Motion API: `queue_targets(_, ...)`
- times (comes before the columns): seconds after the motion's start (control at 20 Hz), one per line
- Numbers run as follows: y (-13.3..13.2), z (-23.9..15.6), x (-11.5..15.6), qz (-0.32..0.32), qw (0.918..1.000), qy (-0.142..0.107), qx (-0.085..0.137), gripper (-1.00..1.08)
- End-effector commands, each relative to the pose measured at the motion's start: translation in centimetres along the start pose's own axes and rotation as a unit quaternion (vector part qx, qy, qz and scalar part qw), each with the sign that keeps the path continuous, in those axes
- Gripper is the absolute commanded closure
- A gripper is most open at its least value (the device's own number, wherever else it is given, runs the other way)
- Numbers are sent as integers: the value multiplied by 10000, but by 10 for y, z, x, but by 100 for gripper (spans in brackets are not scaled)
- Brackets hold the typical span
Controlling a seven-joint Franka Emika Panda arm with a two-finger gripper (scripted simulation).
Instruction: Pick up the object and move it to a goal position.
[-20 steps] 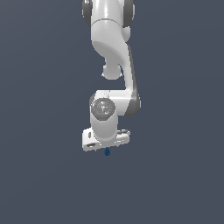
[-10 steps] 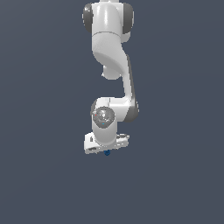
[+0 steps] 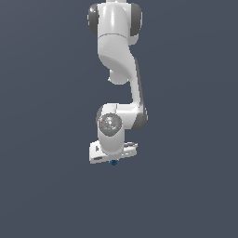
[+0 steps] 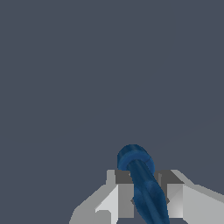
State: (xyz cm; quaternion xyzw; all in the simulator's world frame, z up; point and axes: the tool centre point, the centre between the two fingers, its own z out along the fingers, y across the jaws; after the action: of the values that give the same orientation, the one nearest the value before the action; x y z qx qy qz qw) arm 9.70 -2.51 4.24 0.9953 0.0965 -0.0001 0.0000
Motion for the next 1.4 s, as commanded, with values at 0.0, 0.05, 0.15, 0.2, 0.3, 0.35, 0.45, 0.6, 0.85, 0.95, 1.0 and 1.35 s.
queue_targets(0.0,0,0,0,0,10000,1,0,108)
queue_targets(0.05,0,0,0,0,10000,1,0,108)
queue_targets(0.15,-1,-1,0,0,10000,1,0,108)
queue_targets(0.2,-1,-2,0,0,10000,1,0,108)
queue_targets(0.3,-4,-4,-1,0,10000,1,0,108)
queue_targets(0.35,-6,-6,-2,0,10000,1,0,108)
queue_targets(0.45,-10,-11,-4,0,10000,1,0,108)
queue_targets(0.6,-20,-22,-8,0,10000,1,0,108)
queue_targets(0.85,-45,-49,-18,-1,10000,0,-2,108)
queue_targets(0.95,-58,-63,-23,-1,10000,0,-2,108)
queue_targets(1.0,-65,-71,-25,-1,10000,0,-2,108)
queue_targets(1.35,-121,-133,-46,-2,10000,0,-7,108)
